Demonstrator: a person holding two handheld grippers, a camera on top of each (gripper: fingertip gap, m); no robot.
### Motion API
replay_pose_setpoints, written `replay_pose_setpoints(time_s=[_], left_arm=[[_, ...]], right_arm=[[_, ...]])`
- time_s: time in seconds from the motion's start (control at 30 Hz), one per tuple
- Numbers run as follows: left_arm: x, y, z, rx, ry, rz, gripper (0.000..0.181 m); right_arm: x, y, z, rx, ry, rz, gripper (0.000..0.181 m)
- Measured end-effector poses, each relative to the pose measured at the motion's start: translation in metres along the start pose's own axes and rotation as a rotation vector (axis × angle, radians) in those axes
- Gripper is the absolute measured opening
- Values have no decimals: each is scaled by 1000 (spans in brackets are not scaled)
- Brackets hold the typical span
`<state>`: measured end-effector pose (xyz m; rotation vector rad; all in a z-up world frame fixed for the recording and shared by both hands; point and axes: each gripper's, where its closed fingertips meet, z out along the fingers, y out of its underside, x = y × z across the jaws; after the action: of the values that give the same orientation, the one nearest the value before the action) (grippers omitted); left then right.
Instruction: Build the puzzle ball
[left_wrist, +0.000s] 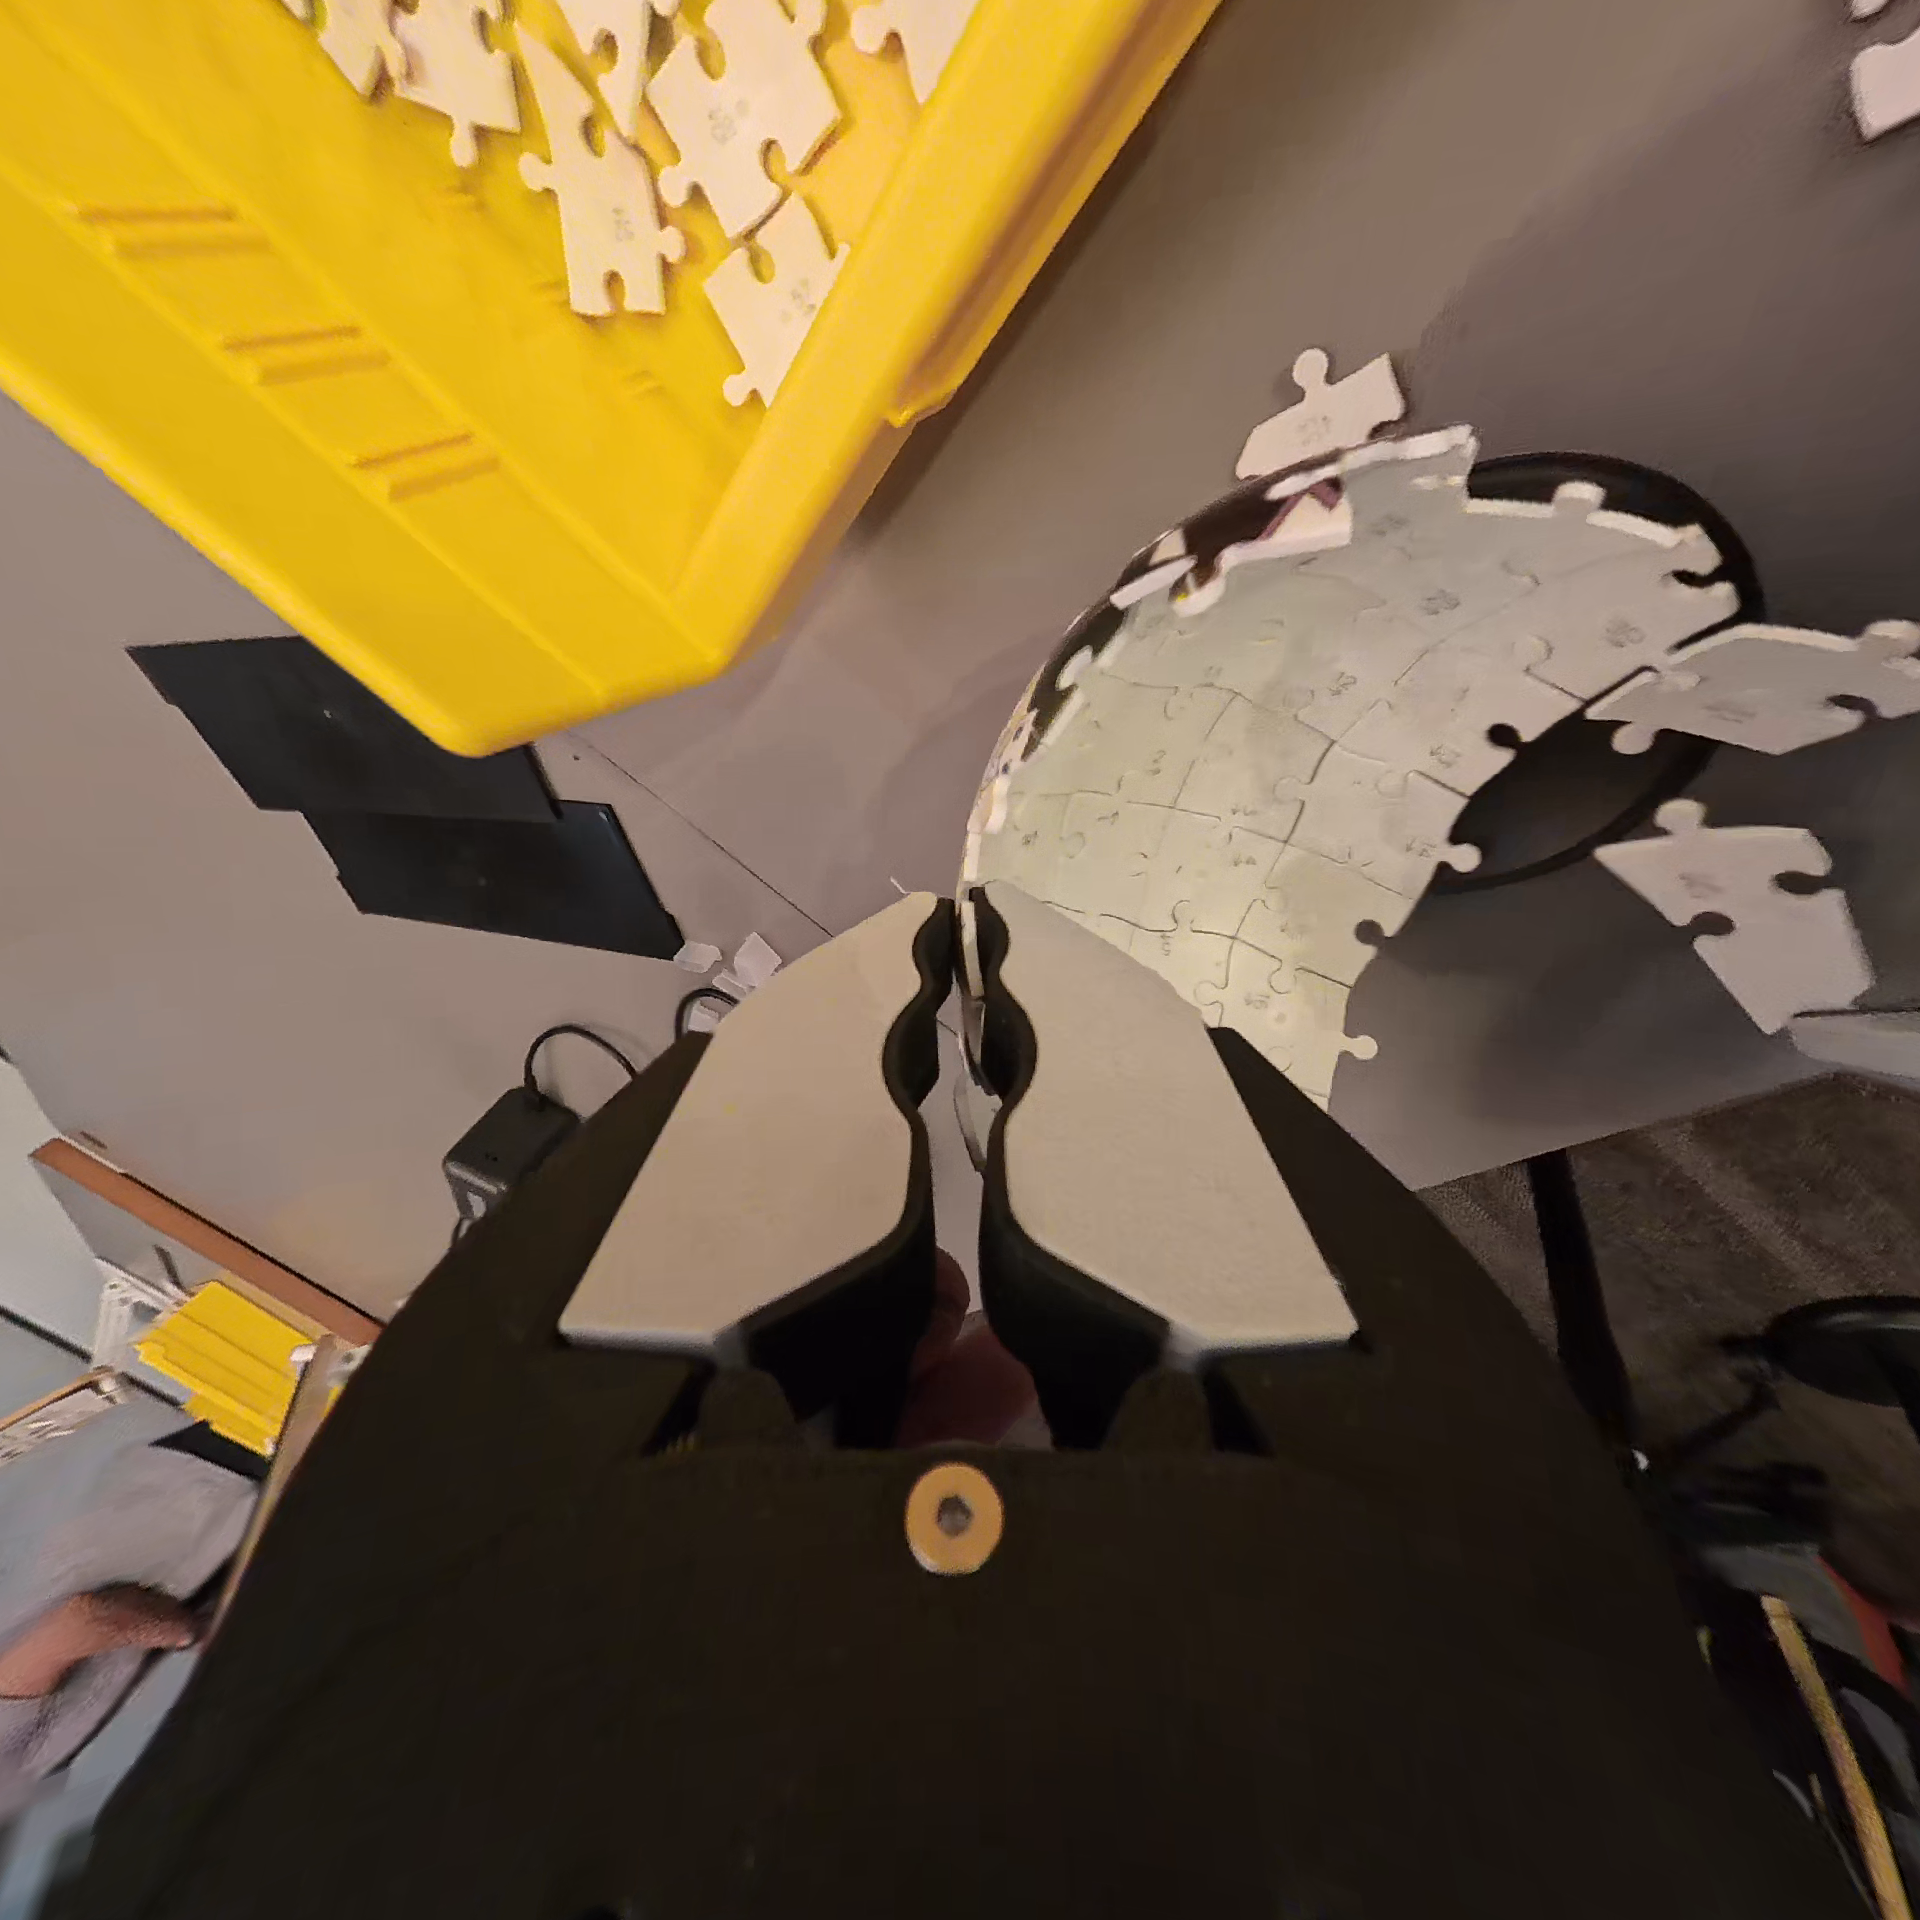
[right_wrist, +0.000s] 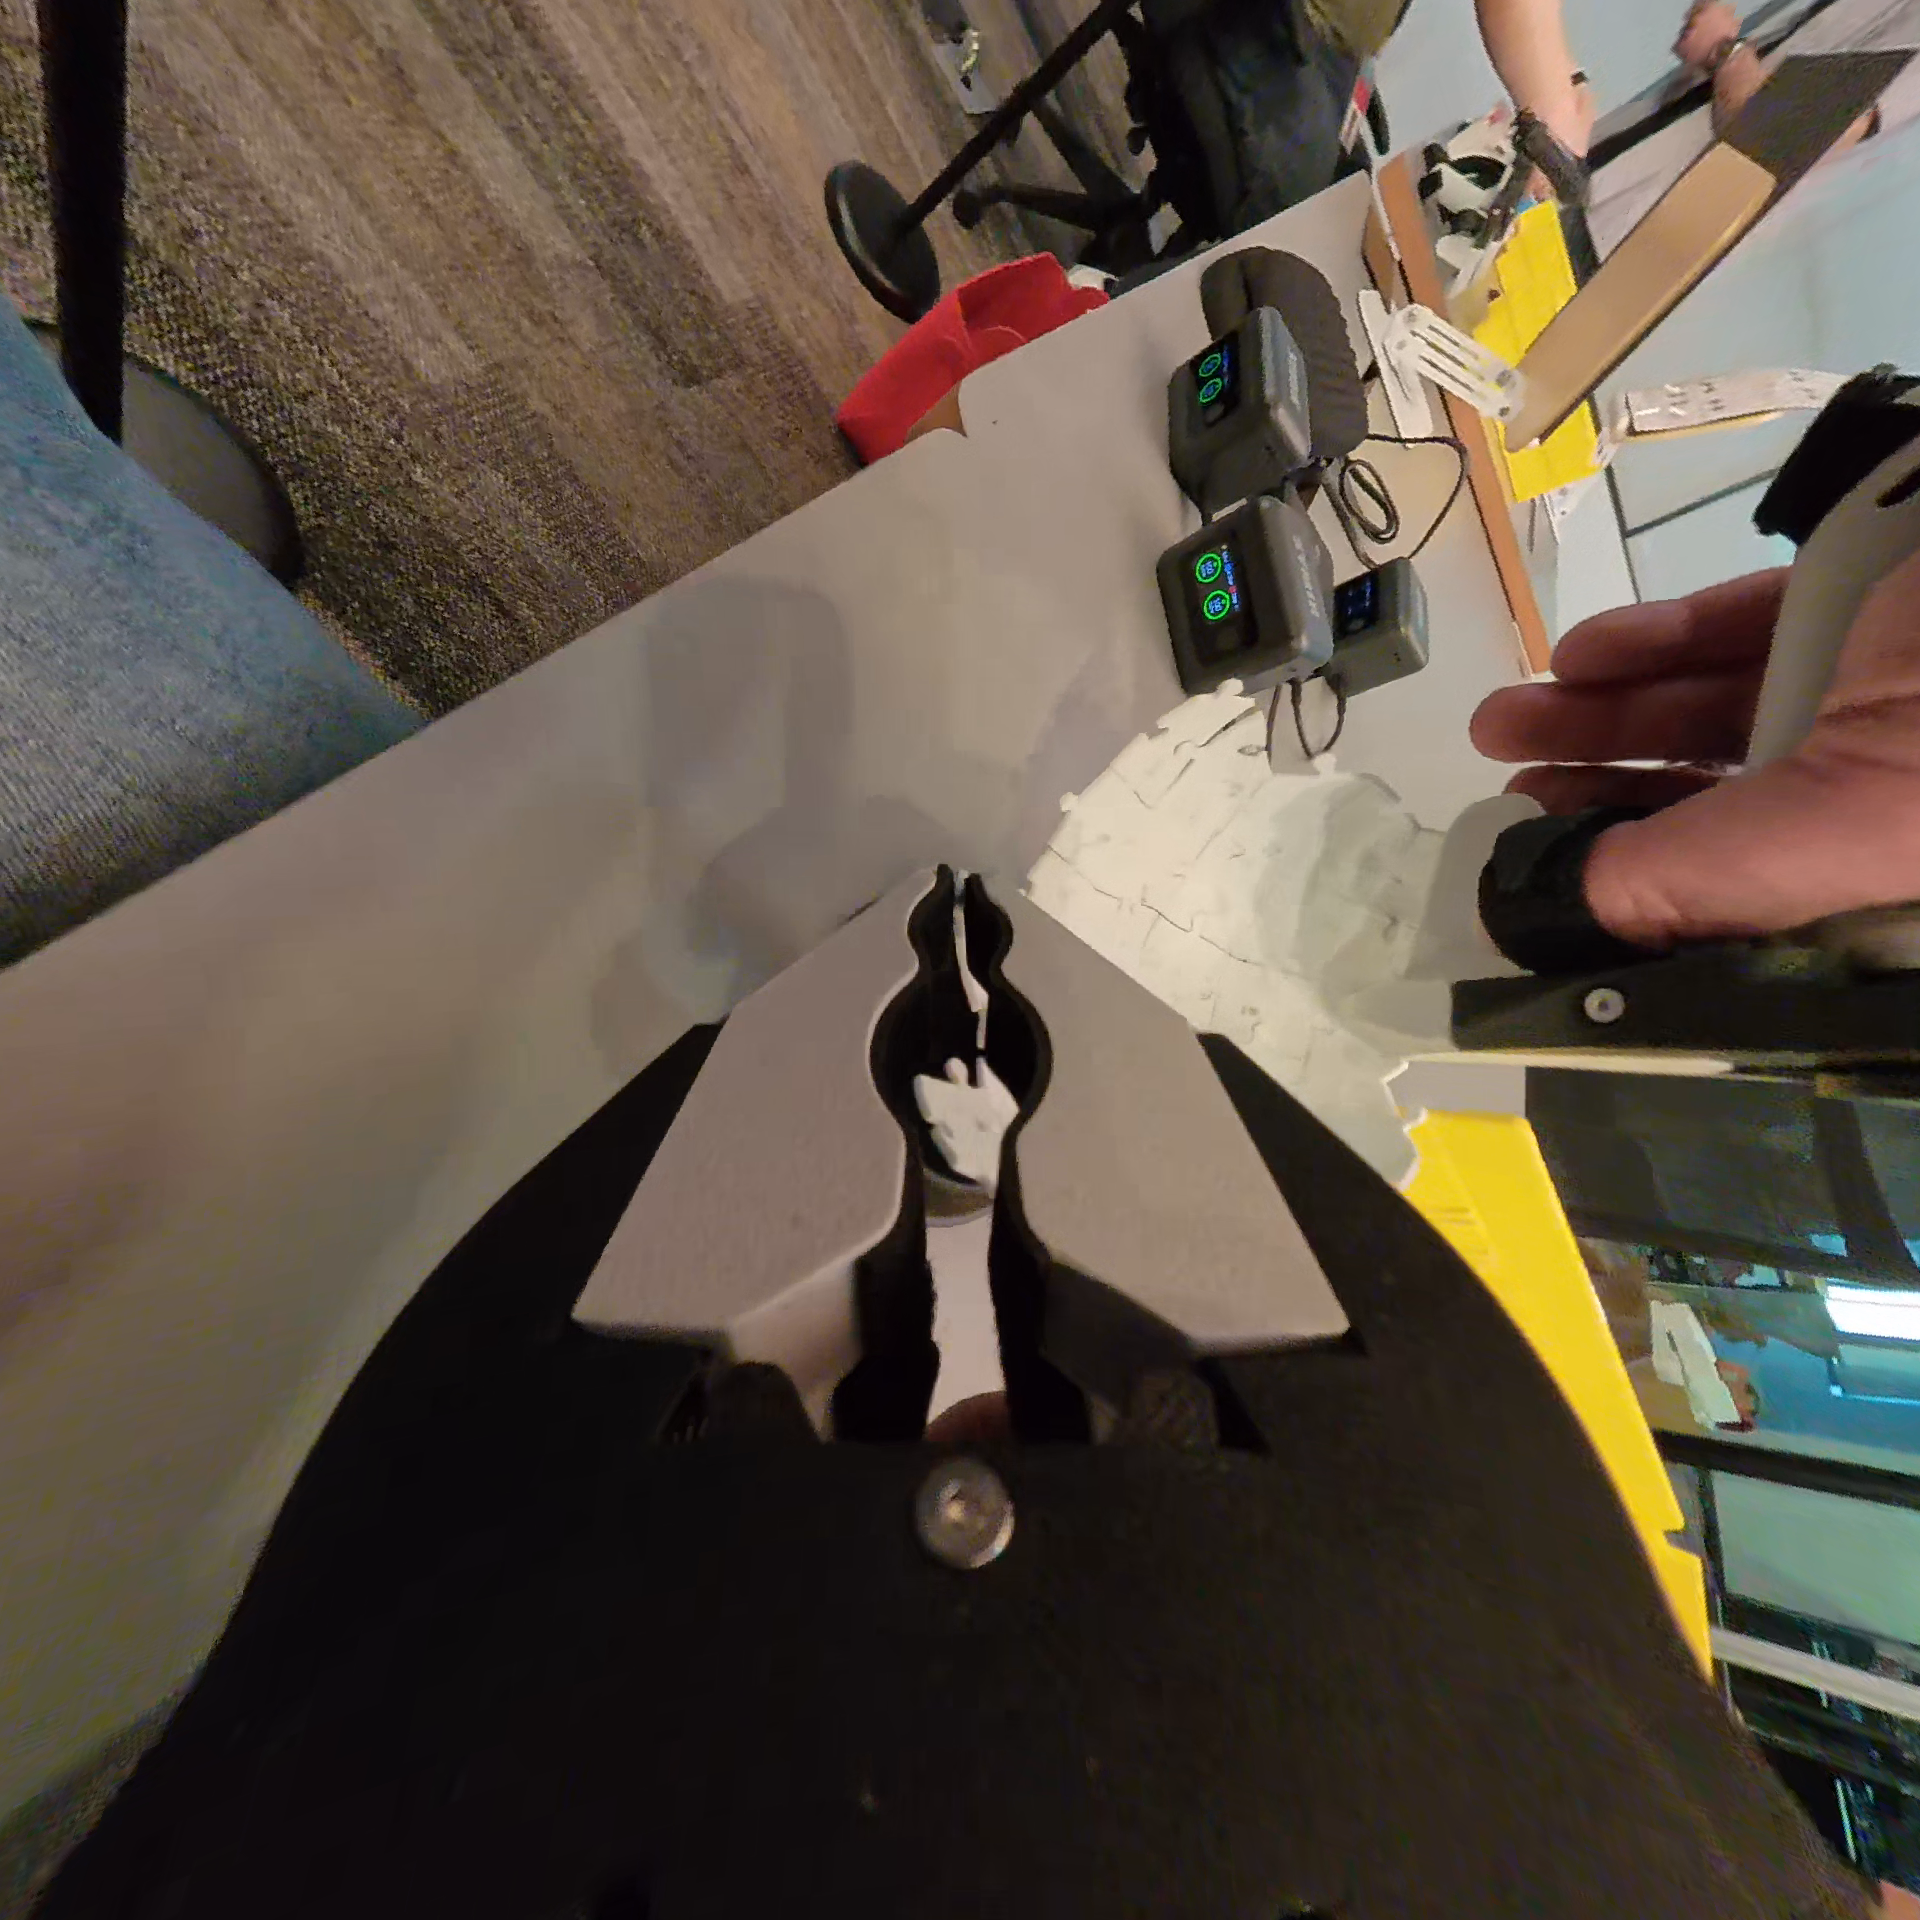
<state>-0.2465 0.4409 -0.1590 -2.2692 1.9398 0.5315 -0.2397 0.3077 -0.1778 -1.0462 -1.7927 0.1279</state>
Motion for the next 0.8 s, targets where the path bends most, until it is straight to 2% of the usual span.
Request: replay_pose_setpoints(time_s=[0.2,0.5,0.8], left_arm=[[-2,-4,-2,-31,-48,44,2],[-6,-7,-10,-35,-184,95,2],[-7,-7,-12,-40,-221,145,2]], right_arm=[[3,8,0,4,-77,-39,0],[2,16,14,-7,-72,-39,0],[3,21,27,-18,-85,-27,0]])
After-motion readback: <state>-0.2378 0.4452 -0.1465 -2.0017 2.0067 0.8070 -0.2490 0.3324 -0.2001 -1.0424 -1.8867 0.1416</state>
